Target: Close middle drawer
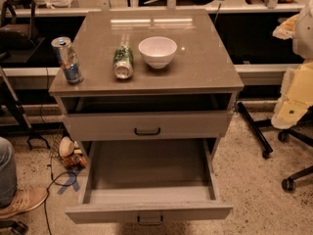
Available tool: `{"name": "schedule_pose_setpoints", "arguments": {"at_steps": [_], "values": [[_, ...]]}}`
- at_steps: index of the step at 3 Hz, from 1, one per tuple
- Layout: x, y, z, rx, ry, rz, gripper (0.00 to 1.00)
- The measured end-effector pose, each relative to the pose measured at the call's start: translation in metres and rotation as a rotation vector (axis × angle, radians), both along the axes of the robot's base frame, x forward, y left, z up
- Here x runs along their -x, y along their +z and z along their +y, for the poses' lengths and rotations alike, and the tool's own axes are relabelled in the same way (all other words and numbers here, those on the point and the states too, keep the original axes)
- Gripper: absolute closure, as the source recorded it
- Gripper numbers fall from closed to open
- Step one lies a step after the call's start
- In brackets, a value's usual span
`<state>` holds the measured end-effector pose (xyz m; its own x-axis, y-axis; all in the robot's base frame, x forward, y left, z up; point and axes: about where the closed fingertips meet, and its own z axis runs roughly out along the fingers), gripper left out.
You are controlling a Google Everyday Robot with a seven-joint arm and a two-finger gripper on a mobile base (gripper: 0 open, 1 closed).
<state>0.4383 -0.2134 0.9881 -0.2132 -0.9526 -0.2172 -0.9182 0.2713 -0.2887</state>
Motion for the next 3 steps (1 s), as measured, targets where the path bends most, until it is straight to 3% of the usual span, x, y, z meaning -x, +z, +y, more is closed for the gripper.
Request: {"name": "schedule_pose_setpoints", "arguments": {"at_steps": [2,3], "values": [[0.000,-0.010,0.001,-0.012,-0.010,0.020,0.00],[0.008,-0.069,0.005,-0.109,-0.067,0.132,0.00]]}}
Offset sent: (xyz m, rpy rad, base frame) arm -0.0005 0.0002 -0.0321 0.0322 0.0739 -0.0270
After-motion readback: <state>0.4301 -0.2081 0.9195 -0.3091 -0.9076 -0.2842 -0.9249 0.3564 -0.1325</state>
